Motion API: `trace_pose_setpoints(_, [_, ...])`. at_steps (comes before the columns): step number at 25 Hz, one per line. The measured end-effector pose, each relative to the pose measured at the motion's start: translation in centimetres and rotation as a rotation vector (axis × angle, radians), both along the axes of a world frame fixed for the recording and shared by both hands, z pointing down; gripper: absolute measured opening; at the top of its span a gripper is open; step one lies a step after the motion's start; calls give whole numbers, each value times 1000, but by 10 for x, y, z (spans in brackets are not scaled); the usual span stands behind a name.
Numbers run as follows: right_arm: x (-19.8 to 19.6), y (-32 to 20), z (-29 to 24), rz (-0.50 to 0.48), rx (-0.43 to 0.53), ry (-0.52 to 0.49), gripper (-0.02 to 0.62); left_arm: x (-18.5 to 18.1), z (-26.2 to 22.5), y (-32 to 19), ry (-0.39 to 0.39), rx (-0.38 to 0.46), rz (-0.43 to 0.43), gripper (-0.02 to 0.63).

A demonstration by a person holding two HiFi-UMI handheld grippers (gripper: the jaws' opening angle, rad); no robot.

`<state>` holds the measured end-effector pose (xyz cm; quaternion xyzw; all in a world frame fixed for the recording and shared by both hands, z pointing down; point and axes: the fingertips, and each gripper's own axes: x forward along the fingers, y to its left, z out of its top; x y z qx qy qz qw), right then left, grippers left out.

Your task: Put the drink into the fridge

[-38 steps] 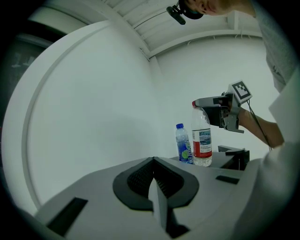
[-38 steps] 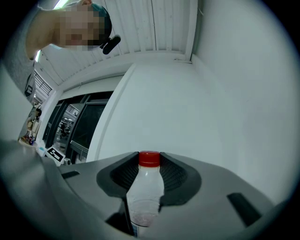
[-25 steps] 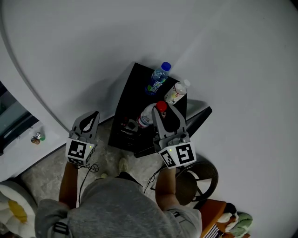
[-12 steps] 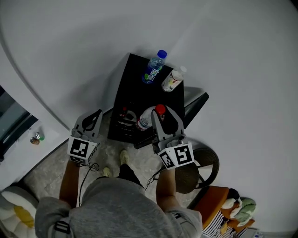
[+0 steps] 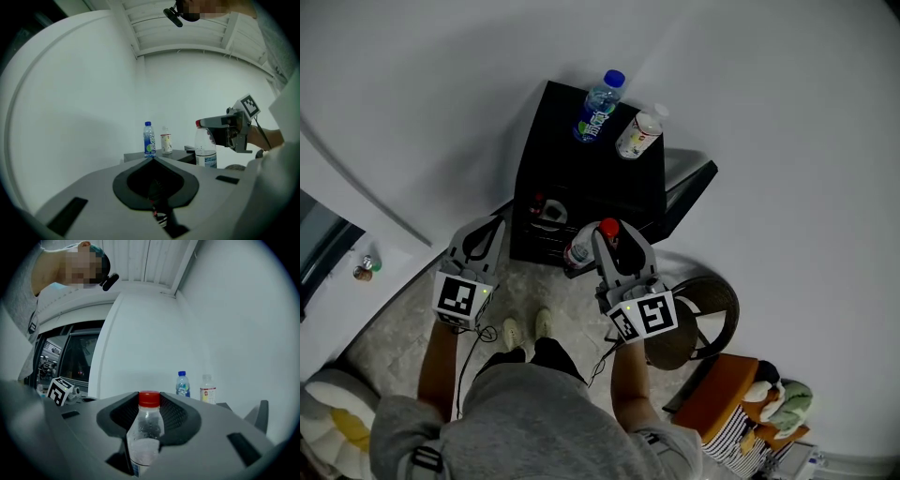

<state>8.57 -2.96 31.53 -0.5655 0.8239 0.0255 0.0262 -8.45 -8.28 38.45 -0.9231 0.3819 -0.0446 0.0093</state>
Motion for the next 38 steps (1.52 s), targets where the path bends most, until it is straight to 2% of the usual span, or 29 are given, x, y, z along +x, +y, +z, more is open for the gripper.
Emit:
trace_pose_setpoints(3, [6,1,17,-8,-10,-21,152,9,8,4,1,-1,2,2])
trace_pose_setpoints(7, [11,3,30,-33,39,-48,152,19,18,7,-5,-35,0,2])
trace_pose_setpoints(11, [15,-1,46,-46,56,-55,152,25,29,8,31,-39,-16,2])
trace_pose_setpoints(28, [25,-55,165,-137,-33,-34,152,39,109,-12,-32,-64,-82,2])
trace_pose_setpoints(38, [26,-94,217,-130,-39,-7,152,35,148,-25,-47,-88,-131,2])
